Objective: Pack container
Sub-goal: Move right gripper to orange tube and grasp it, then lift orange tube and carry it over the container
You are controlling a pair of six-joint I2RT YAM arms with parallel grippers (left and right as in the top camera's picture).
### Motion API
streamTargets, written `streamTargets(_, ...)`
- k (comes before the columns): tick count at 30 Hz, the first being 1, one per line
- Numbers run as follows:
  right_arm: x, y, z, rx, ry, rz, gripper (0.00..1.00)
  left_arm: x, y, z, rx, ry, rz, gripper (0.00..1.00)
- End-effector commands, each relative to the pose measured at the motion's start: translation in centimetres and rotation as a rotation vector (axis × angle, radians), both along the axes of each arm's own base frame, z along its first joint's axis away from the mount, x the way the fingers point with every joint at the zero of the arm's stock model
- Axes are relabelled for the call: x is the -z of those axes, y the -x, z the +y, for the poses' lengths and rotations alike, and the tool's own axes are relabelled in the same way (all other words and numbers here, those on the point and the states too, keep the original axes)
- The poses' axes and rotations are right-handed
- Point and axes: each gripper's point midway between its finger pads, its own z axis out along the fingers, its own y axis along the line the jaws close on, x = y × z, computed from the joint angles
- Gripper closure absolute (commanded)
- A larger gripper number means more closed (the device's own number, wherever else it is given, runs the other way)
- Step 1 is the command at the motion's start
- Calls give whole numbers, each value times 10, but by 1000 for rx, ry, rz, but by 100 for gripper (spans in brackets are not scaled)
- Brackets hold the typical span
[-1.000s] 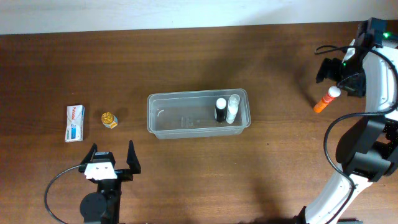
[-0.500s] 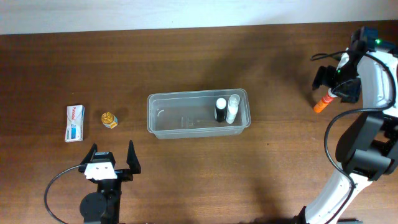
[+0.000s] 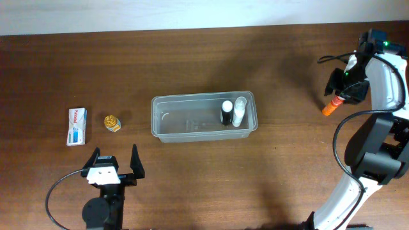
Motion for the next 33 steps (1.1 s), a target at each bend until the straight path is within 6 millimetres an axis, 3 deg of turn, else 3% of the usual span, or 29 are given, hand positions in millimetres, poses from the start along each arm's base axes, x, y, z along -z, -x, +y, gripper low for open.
streamTargets(1, 5, 0, 6, -13, -15, 12, 54, 1, 1, 2, -9, -12, 1, 1)
streamTargets(4, 5, 1, 7, -13, -16, 15, 62, 1, 1, 2, -9, -12, 0, 1)
streamTargets(11, 6, 3, 7, -13, -19, 23, 70, 1, 1, 2, -9, -12, 1, 1)
streamTargets(24, 3, 7, 13, -20, -45, 36, 74, 1, 1, 2, -9, -12, 1, 1)
streamTargets(33, -19, 5, 18, -38, -49, 3, 76, 1, 1, 2, -9, -12, 1, 1)
